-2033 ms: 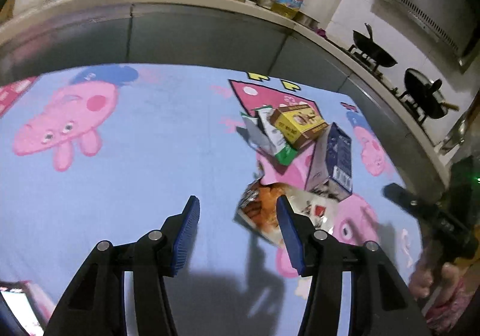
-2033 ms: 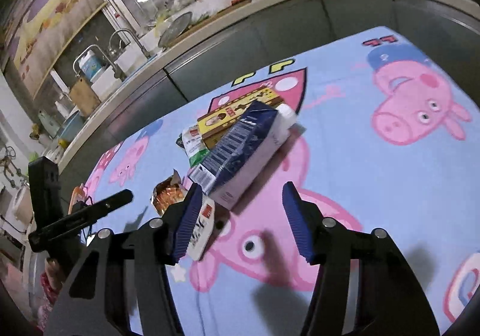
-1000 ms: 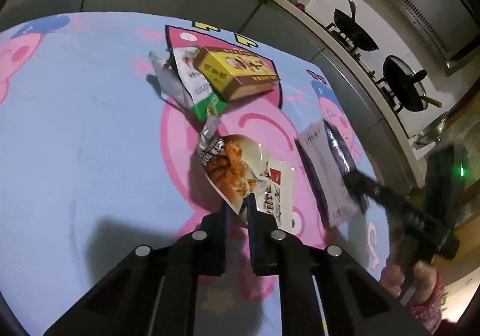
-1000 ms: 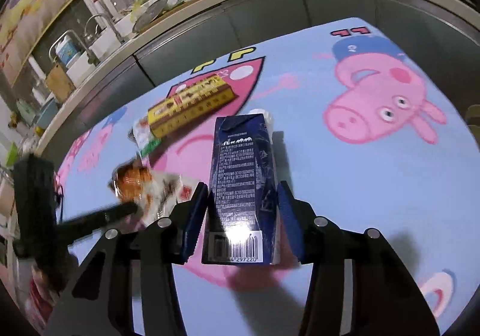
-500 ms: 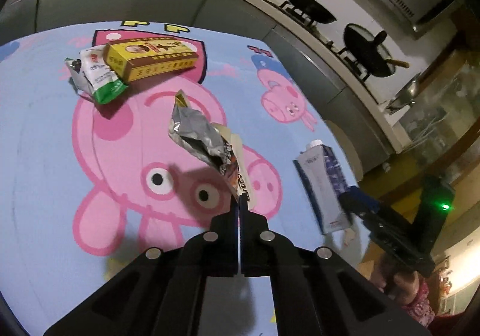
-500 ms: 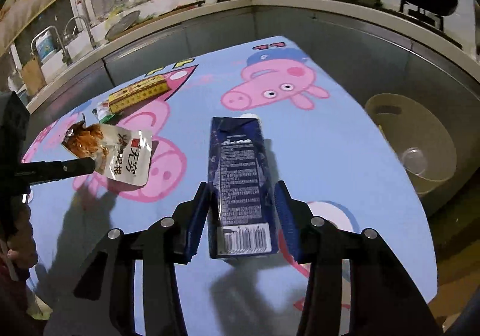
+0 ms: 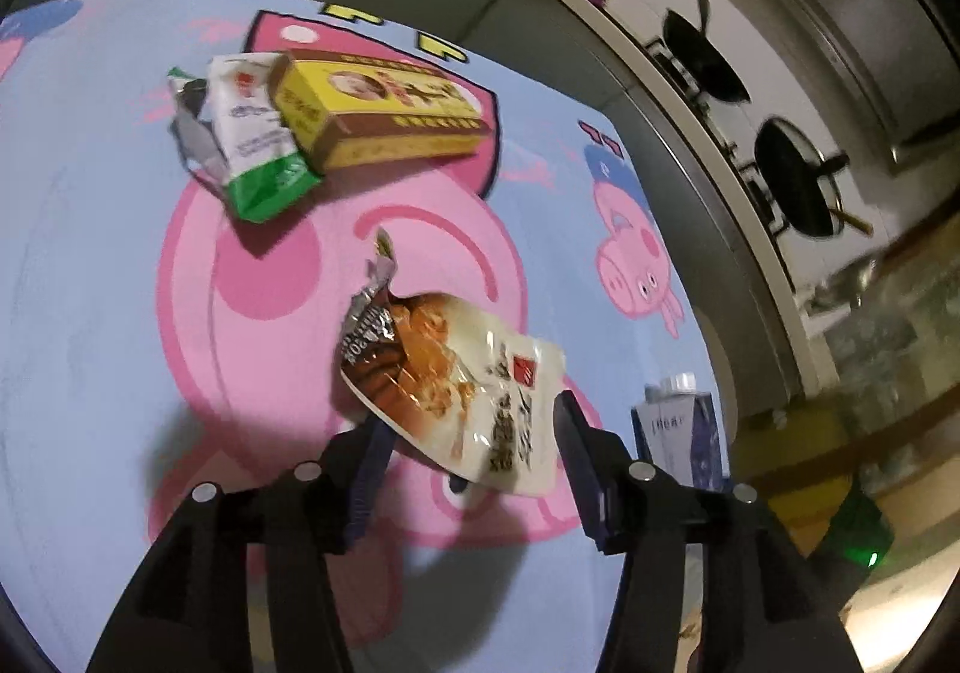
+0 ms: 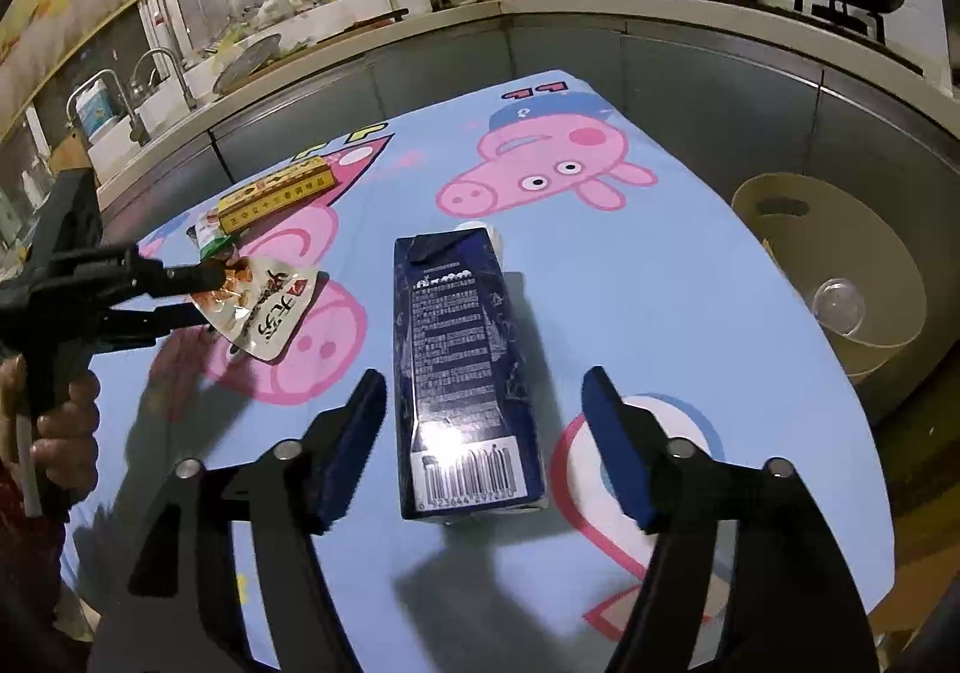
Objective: Collect trash
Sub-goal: 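Carry the carton and pouch to the bin and release them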
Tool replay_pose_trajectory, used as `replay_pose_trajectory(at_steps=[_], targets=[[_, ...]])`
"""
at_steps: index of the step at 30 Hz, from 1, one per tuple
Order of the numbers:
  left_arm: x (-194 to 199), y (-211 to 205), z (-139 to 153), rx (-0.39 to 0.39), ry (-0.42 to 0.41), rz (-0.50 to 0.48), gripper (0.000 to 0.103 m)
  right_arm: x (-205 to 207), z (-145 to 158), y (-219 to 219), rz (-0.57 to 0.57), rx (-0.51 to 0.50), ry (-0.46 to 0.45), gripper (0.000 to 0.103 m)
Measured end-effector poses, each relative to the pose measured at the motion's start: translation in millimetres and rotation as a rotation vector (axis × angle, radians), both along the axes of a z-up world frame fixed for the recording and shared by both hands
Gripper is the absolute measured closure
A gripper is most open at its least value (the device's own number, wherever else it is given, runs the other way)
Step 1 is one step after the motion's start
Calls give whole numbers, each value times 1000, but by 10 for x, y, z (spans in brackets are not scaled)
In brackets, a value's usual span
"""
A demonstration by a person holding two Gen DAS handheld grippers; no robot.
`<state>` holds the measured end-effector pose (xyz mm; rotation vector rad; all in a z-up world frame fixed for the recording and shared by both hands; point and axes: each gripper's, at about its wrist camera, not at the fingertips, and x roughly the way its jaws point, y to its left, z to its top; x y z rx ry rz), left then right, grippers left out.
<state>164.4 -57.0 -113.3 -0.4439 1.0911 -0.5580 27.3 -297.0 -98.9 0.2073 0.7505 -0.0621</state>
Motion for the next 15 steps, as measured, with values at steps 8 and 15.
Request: replay_pose_trajectory(at_steps=[8, 15], targets=[[40, -129, -87, -45, 49, -29, 96, -49, -120, 235, 48, -129, -17, 47], [-102, -668, 267, -43, -16, -157, 100, -203, 7, -93, -34, -96, -97, 56]])
